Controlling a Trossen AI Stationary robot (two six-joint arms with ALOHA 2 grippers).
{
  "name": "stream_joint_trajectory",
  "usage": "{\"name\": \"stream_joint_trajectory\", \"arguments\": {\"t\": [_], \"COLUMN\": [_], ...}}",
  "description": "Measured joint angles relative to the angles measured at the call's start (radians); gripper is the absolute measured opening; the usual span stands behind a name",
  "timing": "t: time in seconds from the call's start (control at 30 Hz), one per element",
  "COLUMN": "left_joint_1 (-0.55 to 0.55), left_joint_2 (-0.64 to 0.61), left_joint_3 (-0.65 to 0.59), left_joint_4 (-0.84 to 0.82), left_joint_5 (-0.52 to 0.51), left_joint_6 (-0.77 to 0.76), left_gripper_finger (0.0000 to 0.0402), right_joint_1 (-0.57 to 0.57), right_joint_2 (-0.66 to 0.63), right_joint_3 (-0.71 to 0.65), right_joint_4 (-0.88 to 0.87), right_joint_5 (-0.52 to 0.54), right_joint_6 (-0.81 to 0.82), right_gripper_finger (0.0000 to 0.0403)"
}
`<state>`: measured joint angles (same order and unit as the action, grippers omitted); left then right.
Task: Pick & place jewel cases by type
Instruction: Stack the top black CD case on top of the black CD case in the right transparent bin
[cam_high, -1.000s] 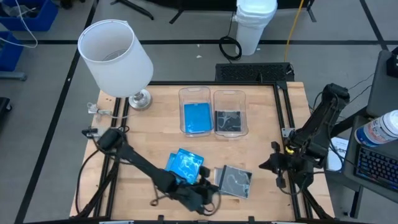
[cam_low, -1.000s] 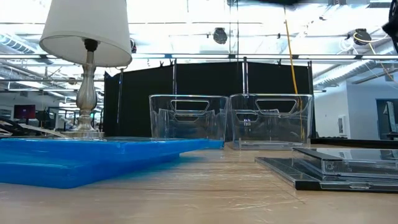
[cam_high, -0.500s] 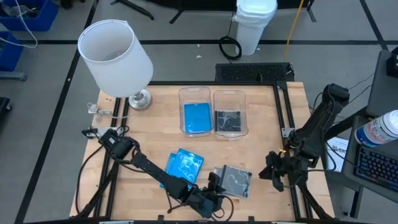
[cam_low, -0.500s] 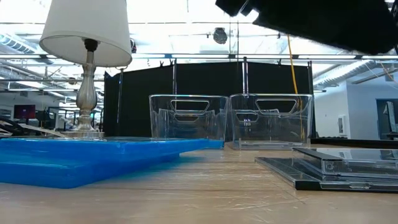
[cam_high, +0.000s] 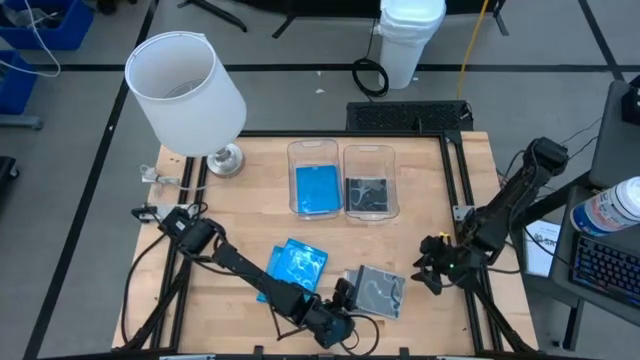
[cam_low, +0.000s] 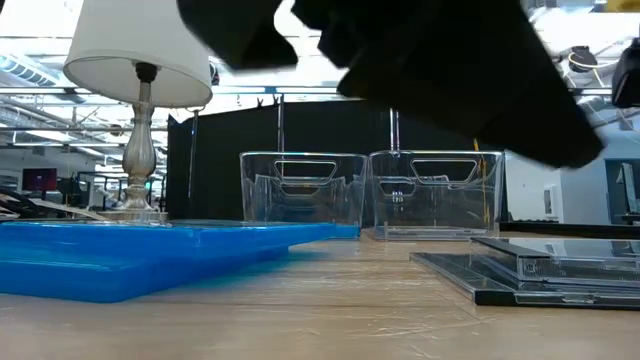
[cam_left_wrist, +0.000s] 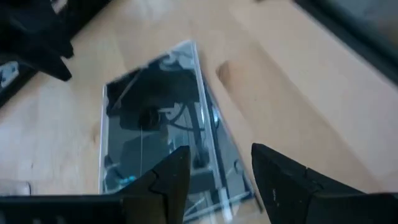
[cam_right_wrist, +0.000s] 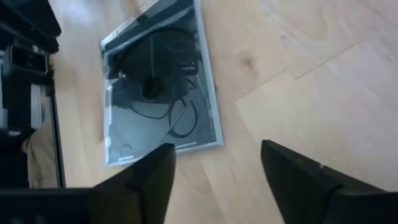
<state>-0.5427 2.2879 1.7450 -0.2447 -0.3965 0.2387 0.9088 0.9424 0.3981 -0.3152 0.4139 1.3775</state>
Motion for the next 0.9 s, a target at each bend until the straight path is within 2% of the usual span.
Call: {"name": "stream_joint_trajectory", "arguments": {"t": [0.13,0.27,0.4,0.5,0.73,0.9], "left_joint_1": [0.012,0.021,0.018,0.010,0.019,0.028], "left_joint_2": [0.000,0.009,0.043,0.056,0.061,0.062], "left_joint_3": [0.000,0.000,0.000,-0.003,0.000,0.000], "left_joint_4": [-0.006,-0.014,-0.005,-0.013,0.000,-0.004], "left_joint_5": [-0.001,-0.002,-0.016,-0.064,-0.085,-0.071], "left_joint_6": [0.006,0.019,0.096,0.170,0.178,0.163], "left_gripper_finger": [0.0175,0.0175,0.0175,0.0175,0.0175,0.0175], "right_joint_1": [-0.040,-0.063,-0.073,-0.082,-0.112,-0.137], "right_joint_2": [0.000,0.000,0.000,0.000,0.002,0.003], "right_joint_3": [0.000,0.000,-0.001,-0.002,-0.020,-0.129], "right_joint_4": [0.001,0.002,0.013,0.027,0.085,0.261], "right_joint_5": [-0.053,-0.079,-0.082,-0.097,-0.112,-0.158], "right_joint_6": [0.015,0.018,0.018,0.009,-0.026,0.002], "right_gripper_finger": [0.0264,0.0278,0.0277,0.0275,0.0273,0.0270]}}
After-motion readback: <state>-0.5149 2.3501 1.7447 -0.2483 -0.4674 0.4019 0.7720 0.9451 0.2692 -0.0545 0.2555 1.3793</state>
